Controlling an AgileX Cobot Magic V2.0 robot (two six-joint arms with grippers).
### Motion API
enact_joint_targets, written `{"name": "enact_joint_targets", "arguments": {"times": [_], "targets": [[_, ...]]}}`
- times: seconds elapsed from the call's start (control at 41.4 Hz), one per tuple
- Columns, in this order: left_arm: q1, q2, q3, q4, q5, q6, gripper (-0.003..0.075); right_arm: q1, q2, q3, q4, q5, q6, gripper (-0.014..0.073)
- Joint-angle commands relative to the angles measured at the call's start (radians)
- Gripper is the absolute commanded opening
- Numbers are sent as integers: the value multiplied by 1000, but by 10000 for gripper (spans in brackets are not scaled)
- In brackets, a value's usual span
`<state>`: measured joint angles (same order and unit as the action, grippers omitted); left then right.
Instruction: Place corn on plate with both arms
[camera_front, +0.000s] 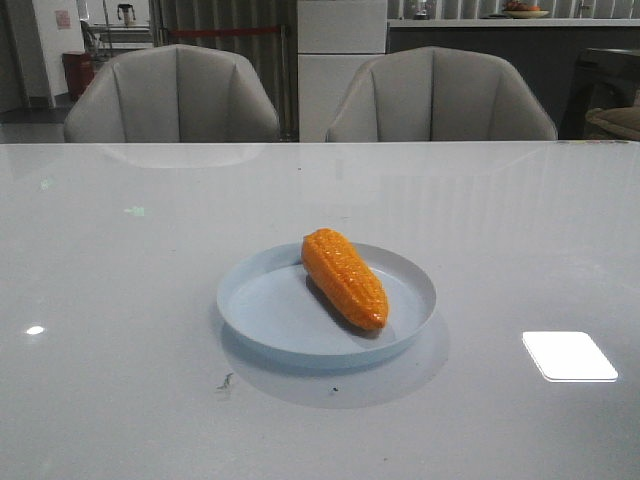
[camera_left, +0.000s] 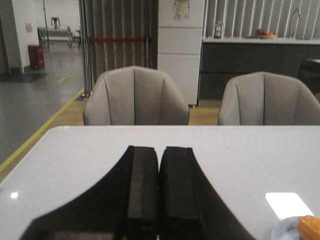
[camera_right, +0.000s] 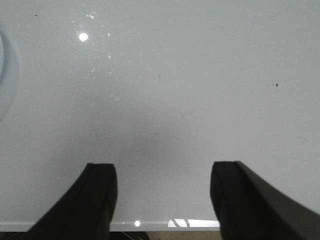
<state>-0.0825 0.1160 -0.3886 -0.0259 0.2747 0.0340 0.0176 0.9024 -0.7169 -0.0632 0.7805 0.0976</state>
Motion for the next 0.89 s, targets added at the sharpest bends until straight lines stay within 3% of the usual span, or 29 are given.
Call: {"name": "enact_joint_targets", "arguments": {"times": [0.0, 0.29, 0.434, 0.652, 0.796, 0.869], "targets": [[0, -61, -4, -5, -87, -9, 92, -6, -14, -31, -6, -47, -1, 507], [0, -139, 118, -49, -49, -9, 92, -6, -12, -31, -6, -46, -1, 507], [0, -139, 189, -80, -207, -9, 92, -6, -11, -31, -6, -46, -1, 507], [0, -139, 281, -373, -415, -13, 92, -6, -11, -31, -6, -46, -1, 507], [0, -139, 294, -350, -423, -6, 92, -6, -11, -31, -6, -46, -1, 507], [0, -139, 294, -270, -427, -4, 92, -6, -11, -31, -6, -46, -1, 507]]}}
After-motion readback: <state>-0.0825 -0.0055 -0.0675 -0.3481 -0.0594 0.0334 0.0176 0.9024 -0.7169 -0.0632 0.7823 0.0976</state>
